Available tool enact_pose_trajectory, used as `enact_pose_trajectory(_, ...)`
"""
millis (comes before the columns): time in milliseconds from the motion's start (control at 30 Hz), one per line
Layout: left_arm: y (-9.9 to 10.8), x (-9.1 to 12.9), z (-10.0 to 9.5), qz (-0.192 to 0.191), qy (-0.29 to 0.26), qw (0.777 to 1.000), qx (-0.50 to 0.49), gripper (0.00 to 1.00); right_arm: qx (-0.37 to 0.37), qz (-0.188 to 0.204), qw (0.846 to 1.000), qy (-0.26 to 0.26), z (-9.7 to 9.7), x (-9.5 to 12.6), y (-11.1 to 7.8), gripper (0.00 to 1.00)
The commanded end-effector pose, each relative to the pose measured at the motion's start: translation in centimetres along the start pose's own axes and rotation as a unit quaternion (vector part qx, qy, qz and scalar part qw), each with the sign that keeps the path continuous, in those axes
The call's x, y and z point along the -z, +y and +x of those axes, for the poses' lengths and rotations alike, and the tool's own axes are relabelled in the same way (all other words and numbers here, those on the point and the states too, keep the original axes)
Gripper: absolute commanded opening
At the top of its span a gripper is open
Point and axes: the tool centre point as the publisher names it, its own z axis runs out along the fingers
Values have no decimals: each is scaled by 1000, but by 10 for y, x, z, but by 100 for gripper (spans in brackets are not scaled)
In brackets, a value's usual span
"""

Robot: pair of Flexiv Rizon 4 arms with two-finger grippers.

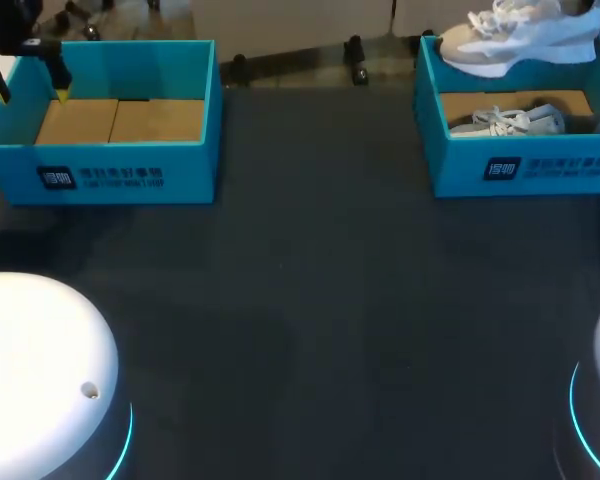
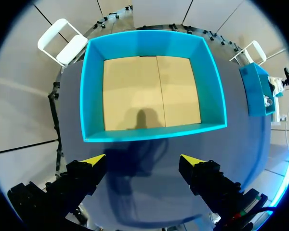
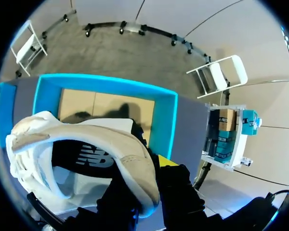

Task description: Take the shoe out of the shoebox, open the shoe tongue, remove and reinsert the insole, then place the shoe into the shoebox

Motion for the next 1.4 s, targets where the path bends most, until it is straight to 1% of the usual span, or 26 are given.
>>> enact_pose_trajectory(33,2,1,0,1,-1,1000,1,100,-2,-15,1000,-5,-2,-15,2,0)
enact_pose_trajectory(100,2,1,0,1,-1,1000,1,100,-11,-14,1000,-1,-4,-24,1,0)
enact_pose_trajectory(500,2,1,0,1,-1,1000,1,100,-11,-14,1000,-1,-4,-24,1,0)
enact_pose_trajectory(633,2,1,0,1,-1,1000,1,100,-17,-13,1000,11,-3,-41,4,0)
enact_pose_trajectory(733,2,1,0,1,-1,1000,1,100,-24,-16,1000,10,-3,-48,5,0)
enact_pose_trajectory(1100,2,1,0,1,-1,1000,1,100,-47,-11,999,-9,-1,-67,15,0)
enact_pose_trajectory(1167,2,1,0,1,-1,1000,1,100,-52,-13,999,-12,-3,-68,17,0)
enact_pose_trajectory(1400,2,1,0,1,-1,1000,1,100,-62,-25,997,-26,-11,-59,27,0)
